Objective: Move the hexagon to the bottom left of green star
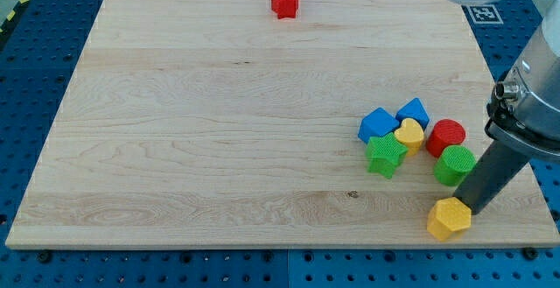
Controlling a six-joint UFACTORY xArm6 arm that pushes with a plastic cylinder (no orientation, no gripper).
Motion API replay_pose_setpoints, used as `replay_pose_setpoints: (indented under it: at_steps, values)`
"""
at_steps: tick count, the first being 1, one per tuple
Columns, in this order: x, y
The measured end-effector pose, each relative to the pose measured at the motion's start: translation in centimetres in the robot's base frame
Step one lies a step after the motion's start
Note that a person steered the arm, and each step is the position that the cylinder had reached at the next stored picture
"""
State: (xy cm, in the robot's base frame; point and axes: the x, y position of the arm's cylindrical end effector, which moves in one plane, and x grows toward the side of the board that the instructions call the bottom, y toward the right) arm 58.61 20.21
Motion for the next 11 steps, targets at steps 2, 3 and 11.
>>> replay_pose_setpoints:
  at_steps: [2, 3, 11]
  values:
    - [1.9, 4.2]
    - [3.1, 3.4]
    - [2.3, 1.3]
